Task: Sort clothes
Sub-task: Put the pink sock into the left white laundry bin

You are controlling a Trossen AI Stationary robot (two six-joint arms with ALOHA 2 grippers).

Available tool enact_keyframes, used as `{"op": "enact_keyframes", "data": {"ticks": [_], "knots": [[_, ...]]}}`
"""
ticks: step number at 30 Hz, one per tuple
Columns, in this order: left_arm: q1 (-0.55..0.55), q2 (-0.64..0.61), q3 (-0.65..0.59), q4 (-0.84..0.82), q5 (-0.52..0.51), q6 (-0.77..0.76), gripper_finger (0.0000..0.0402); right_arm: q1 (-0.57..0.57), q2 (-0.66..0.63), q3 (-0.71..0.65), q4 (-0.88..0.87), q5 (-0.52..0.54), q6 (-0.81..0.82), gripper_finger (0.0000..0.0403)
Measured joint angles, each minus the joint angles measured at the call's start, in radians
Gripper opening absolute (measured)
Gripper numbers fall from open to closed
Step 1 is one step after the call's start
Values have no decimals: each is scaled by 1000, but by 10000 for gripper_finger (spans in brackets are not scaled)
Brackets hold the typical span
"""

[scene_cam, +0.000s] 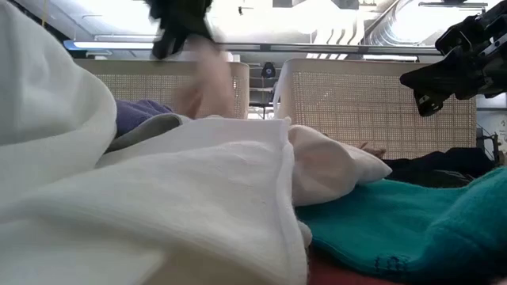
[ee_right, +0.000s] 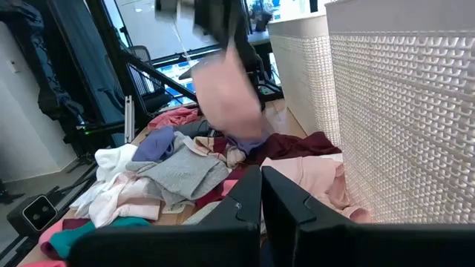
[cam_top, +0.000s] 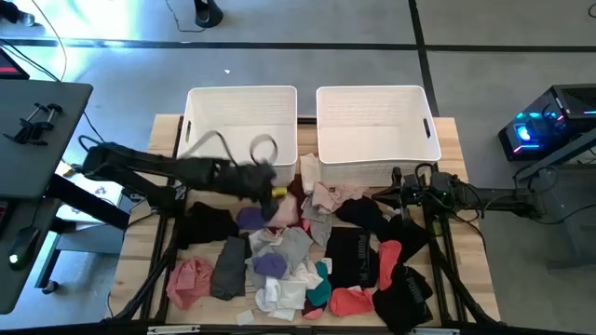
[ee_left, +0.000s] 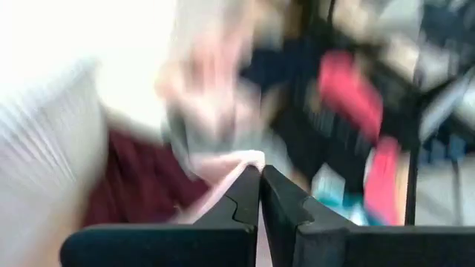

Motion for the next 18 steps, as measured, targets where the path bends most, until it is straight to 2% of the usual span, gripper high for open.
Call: {"op": "enact_keyframes", "data": {"ticks": [4,9,11,14,18], "knots": [[43,-48,150,19,-162,144,0,0,0,0,0,0,0,0],[126,-64,294,75,-327,455,0,0,0,0,0,0,0,0],[171,-63,327,84,-334,552,0,0,0,0,0,0,0,0],[238,-63,338,72,-328,622,0,0,0,0,0,0,0,0],[327,-61,338,-96,-313,614,0,0,0,0,0,0,0,0]]}}
